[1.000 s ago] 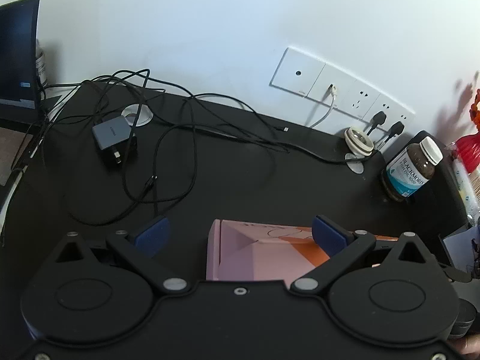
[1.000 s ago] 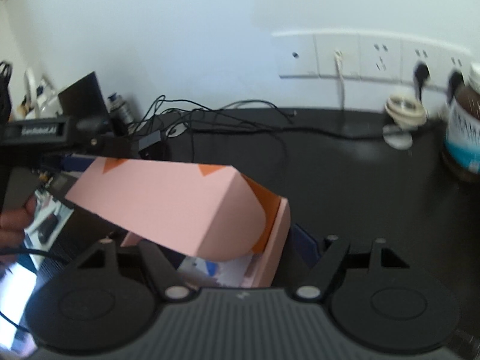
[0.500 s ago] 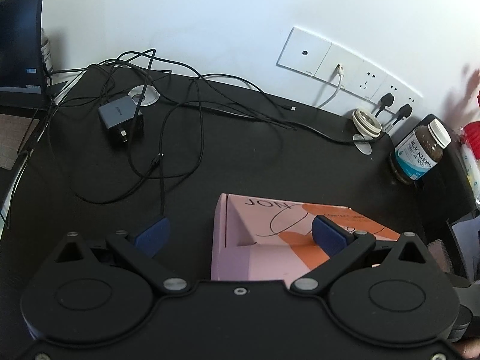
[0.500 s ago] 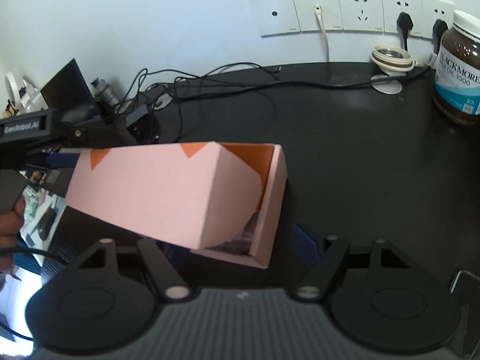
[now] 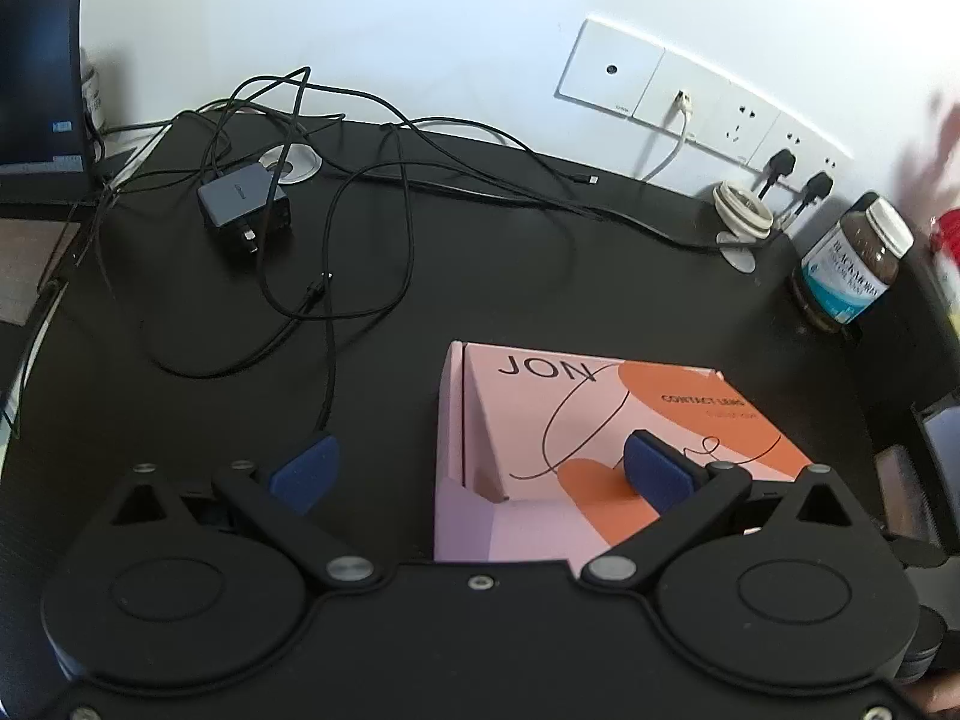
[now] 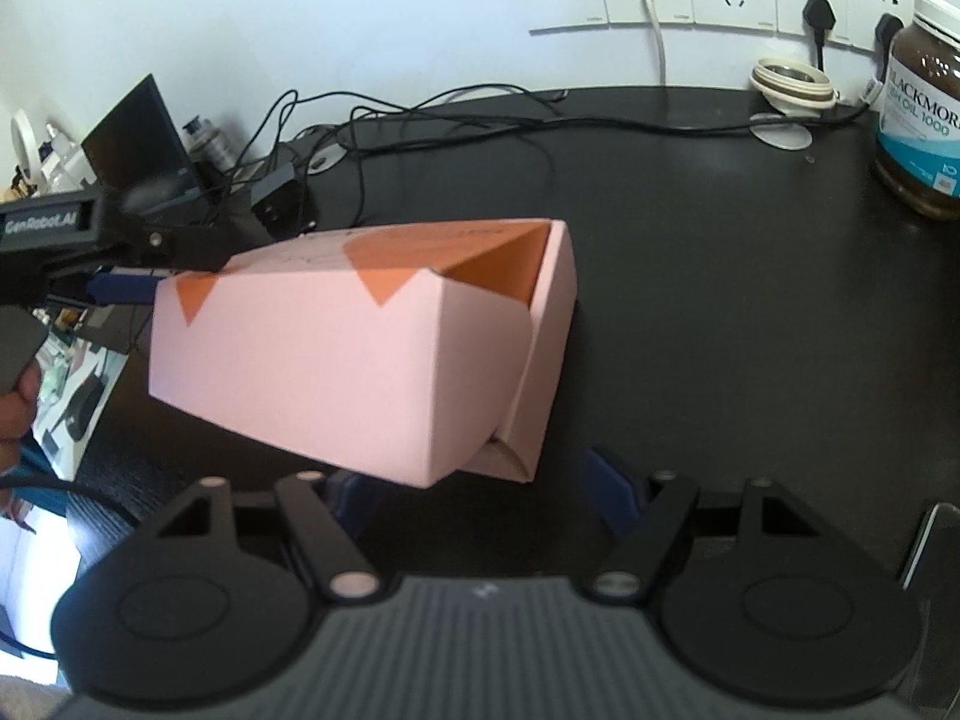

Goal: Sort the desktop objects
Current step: 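Press the lid shut onto the box with the left gripper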

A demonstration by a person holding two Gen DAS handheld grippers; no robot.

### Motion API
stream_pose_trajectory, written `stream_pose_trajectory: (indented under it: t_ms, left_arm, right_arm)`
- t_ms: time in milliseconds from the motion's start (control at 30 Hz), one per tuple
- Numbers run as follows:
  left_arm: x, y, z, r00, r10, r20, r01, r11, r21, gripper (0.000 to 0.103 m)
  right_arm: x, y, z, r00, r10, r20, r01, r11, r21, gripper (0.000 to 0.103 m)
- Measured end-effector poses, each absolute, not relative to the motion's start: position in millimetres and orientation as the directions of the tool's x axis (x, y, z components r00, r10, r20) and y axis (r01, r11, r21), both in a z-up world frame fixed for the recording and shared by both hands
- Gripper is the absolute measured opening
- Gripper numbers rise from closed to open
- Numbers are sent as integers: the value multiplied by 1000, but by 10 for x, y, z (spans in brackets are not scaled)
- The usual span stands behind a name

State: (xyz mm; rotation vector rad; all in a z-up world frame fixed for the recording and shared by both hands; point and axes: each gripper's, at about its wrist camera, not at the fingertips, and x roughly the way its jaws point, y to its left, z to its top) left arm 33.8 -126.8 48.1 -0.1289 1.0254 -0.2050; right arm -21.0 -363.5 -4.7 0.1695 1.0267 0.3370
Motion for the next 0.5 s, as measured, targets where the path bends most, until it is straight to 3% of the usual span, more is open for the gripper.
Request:
stream_pose_trajectory:
  t_ms: [500]
  left_arm:
    - [300,-1274,300,450,-220,-865,111,975,-190,103]
  right_arm:
    - [-239,-3624,-212,424,351,-835,-205,935,289,72]
